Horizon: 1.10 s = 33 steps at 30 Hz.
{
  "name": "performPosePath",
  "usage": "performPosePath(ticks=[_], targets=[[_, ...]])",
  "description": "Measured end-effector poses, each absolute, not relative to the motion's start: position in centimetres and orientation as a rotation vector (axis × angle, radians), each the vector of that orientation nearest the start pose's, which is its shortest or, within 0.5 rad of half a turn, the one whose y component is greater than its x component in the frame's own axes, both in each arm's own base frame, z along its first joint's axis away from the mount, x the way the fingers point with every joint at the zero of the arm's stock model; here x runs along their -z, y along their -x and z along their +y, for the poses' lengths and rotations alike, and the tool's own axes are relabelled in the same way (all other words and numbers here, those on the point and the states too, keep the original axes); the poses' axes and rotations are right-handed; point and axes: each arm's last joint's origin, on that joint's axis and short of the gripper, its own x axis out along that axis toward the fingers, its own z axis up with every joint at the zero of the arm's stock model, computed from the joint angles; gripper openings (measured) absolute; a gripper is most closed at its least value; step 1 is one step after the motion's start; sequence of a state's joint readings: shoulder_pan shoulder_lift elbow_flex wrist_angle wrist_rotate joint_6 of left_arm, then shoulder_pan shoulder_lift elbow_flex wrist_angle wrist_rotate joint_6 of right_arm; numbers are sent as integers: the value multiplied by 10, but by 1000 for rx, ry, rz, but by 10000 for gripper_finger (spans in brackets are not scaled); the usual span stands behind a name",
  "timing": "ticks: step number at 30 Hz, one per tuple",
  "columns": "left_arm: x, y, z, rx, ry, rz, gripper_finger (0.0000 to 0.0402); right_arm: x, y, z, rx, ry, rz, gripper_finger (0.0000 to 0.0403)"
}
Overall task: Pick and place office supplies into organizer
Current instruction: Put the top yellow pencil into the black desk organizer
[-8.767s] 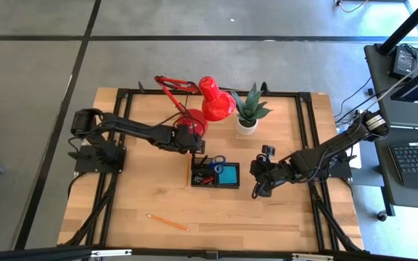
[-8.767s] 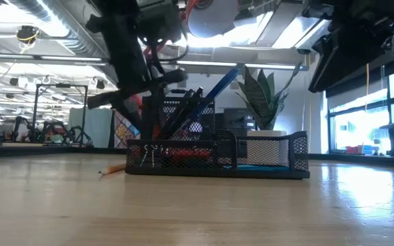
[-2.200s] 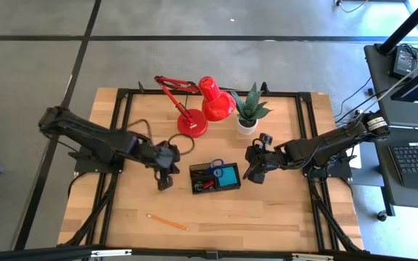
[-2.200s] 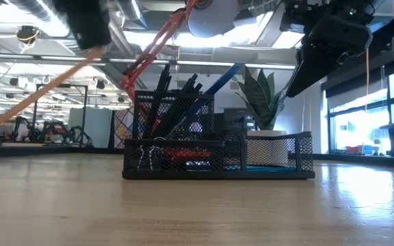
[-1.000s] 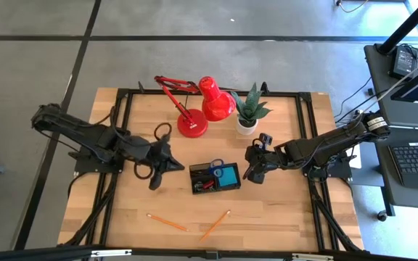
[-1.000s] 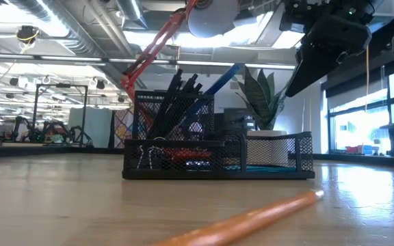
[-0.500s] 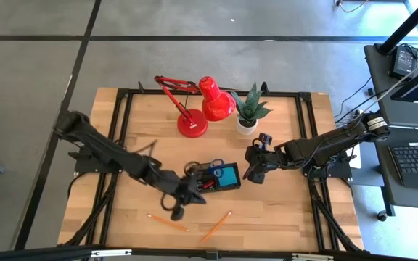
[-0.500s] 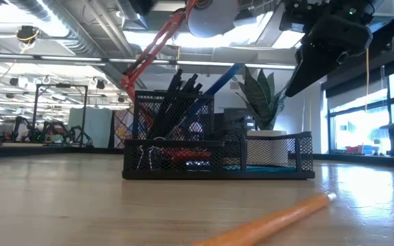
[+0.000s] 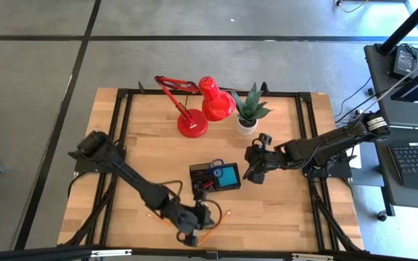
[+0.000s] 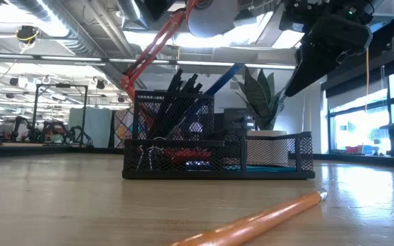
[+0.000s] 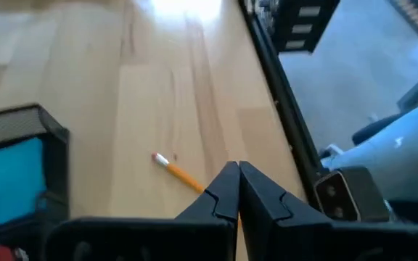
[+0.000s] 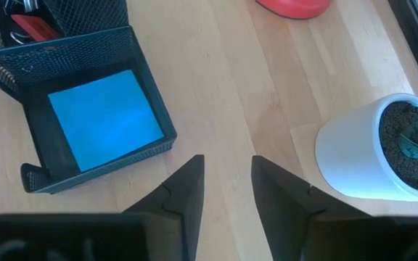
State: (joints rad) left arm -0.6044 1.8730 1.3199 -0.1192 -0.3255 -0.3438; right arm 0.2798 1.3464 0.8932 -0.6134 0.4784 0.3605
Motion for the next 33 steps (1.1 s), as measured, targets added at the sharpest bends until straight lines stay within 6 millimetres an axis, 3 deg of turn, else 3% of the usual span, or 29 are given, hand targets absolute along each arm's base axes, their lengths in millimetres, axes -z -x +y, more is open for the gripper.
performPosePath(ticks=[3,14,27,33], targets=[[-215,-354,-239,144,45,674,2,-226,-248,57,347,67,927,120],[-192,-384,-253,178,131,750,1,-227,-249,58,346,58,916,120],[-142,-399,-244,188,268,937,2,-227,-249,58,344,57,908,120],[-130,-395,-240,149,317,1051,1,-228,-250,58,343,53,900,120]])
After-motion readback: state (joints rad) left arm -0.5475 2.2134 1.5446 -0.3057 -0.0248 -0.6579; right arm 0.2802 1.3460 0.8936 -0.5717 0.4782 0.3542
